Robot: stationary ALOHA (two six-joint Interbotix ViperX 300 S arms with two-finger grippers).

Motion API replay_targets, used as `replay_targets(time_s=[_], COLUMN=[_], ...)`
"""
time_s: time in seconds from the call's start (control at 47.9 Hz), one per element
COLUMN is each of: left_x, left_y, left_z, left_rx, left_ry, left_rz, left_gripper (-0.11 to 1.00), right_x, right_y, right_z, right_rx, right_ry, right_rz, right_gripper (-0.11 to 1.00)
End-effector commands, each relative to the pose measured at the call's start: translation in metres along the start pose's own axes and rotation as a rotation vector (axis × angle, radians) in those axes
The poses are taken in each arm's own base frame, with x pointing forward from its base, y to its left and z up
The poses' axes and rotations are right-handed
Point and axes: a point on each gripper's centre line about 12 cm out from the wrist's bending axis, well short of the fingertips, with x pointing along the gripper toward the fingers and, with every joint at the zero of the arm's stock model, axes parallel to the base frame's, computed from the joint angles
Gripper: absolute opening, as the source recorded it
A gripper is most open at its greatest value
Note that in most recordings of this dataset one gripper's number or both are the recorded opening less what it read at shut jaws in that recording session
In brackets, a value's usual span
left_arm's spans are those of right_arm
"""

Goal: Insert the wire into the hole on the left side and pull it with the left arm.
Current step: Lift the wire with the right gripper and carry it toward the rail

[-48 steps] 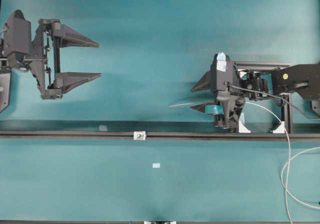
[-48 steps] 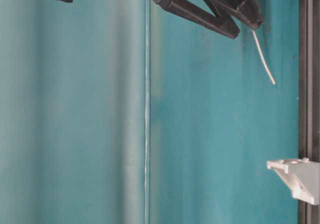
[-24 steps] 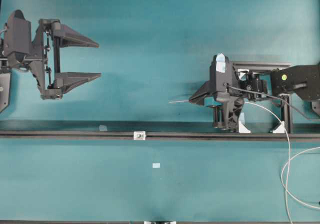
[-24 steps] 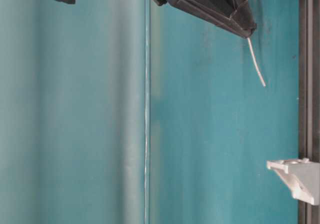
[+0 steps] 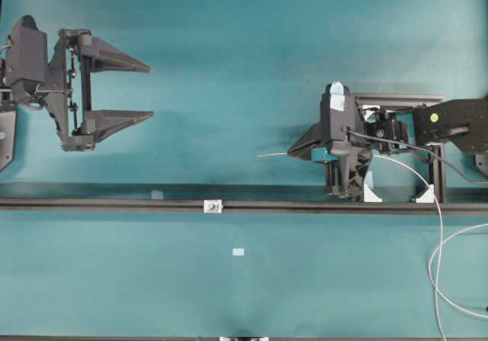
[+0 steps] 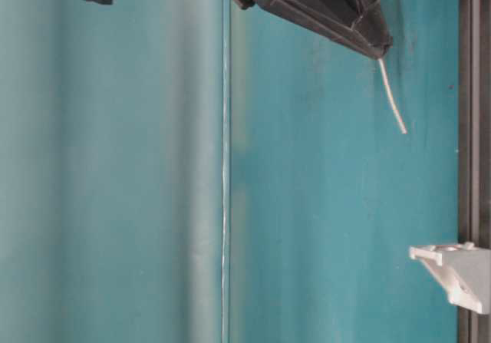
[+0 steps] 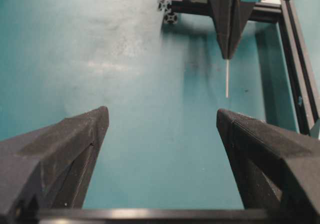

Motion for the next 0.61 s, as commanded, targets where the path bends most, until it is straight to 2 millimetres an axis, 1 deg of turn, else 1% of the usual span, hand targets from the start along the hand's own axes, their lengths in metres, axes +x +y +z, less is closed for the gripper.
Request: replay_targets(time_s=[0.0,0.209,0.584], left_x=[0.001,0.001,0.002], left_y=[0.001,0.001,0.001], left_z=[0.005,0.005,0.008], left_rx=[-0.004,-0.006,-0.01], left_ry=[-0.018,-0.017,-0.025], left_rz=[0.004,0.005,0.006], left_gripper=[0.77,0.77,0.77], right_x=[-0.01,-0.028,-0.055], right_y=[0.005,0.008,0.006], right_z=[0.021,0.036,0.051], right_rx=[-0.003,-0.007,0.003], right_ry=[-0.068,-0.091,-0.099], right_rz=[0.018,0.022,0.005], right_gripper=[0.05,0.05,0.05])
